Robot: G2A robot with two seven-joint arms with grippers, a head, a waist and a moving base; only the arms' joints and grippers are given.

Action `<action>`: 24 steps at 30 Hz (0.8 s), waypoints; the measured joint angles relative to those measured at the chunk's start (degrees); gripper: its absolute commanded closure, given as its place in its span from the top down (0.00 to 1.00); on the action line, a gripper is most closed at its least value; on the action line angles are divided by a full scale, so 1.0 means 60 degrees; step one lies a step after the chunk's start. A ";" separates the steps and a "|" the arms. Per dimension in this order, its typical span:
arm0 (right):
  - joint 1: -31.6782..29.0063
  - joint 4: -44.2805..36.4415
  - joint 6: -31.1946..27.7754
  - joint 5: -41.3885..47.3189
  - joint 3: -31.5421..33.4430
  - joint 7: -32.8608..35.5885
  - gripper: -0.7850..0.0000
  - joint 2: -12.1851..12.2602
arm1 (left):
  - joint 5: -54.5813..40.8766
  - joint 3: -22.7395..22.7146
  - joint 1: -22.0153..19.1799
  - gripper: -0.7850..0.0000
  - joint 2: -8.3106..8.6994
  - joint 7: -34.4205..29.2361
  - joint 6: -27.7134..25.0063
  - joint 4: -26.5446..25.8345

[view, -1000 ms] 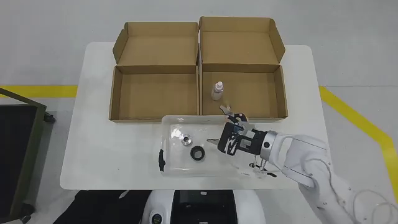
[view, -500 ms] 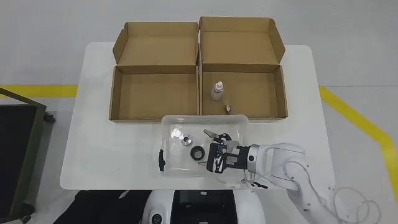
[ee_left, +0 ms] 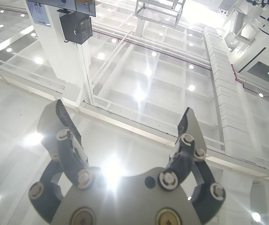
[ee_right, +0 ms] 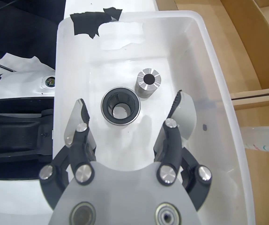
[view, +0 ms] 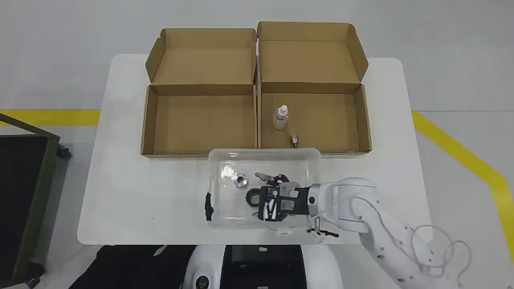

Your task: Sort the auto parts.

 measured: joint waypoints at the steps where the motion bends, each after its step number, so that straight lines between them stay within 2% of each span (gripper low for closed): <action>1: 0.0068 0.0098 0.0017 0.0007 -0.0080 0.0026 0.78 -0.0019 | 0.0000 0.0000 0.0000 1.00 0.0000 0.0000 0.0000 0.0000; 9: 0.0496 0.0744 0.0159 0.0073 -0.0627 0.0079 0.74 -0.0161 | 0.0000 0.0000 0.0000 1.00 0.0000 0.0000 0.0000 0.0000; 12: 0.0562 0.0891 0.0204 0.0080 -0.0725 0.0051 0.64 -0.0187 | 0.0000 0.0000 0.0000 1.00 0.0000 0.0000 0.0000 0.0000; 16: 0.0623 0.1044 0.0202 0.0072 -0.0801 0.0010 0.55 -0.0204 | 0.0000 0.0000 0.0000 1.00 0.0000 0.0000 0.0000 0.0000; 17: 0.0641 0.1077 0.0184 0.0048 -0.0819 0.0010 0.49 -0.0207 | 0.0000 0.0000 0.0000 1.00 0.0000 0.0000 0.0000 0.0000; 22: 0.0761 0.1232 0.0085 -0.0052 -0.0914 -0.0049 0.44 -0.0225 | 0.0000 0.0000 0.0000 1.00 0.0000 0.0000 0.0000 0.0000; 24: 0.0799 0.1283 0.0068 -0.0069 -0.0942 -0.0089 0.31 -0.0232 | 0.0000 0.0000 0.0000 1.00 0.0000 0.0000 0.0000 0.0000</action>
